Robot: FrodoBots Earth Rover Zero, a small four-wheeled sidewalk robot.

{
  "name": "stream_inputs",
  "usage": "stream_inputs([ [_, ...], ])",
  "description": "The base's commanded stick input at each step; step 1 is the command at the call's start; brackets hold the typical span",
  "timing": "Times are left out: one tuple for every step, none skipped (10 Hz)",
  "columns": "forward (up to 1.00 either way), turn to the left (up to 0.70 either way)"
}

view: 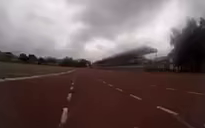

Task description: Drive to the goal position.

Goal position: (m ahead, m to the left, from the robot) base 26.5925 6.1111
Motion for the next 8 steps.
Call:
stream_inputs([
  [0.70,0.00],
  [0.70,0.00],
  [0.70,0.00],
  [0.70,0.00],
  [0.70,0.00],
  [0.70,0.00],
  [0.70,0.00],
  [0.70,0.00],
])
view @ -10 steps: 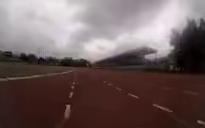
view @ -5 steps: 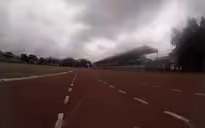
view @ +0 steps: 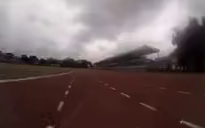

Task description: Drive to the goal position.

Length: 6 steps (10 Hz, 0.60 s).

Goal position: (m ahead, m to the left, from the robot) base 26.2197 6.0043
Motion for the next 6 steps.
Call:
stream_inputs([
  [0.70,0.00],
  [0.70,0.00],
  [0.70,0.00],
  [0.70,0.00],
  [0.70,0.00],
  [0.70,0.00],
])
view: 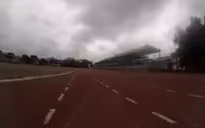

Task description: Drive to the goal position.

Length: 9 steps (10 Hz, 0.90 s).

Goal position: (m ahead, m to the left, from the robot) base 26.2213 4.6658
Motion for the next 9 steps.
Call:
stream_inputs([
  [0.70,0.00],
  [0.70,0.00],
  [0.70,0.00],
  [0.70,0.00],
  [0.70,0.00],
  [0.70,0.00],
  [0.70,0.00],
  [0.70,0.00],
  [0.70,0.00],
])
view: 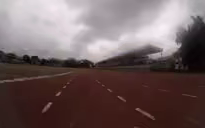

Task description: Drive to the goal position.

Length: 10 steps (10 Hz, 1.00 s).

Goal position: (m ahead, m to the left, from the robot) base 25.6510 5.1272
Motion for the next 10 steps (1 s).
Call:
stream_inputs([
  [0.70,0.00],
  [0.70,0.00],
  [0.70,0.00],
  [0.70,0.00],
  [0.70,0.00],
  [0.70,0.00],
  [0.70,0.00],
  [0.70,0.00],
  [0.70,0.00],
  [0.70,0.00],
])
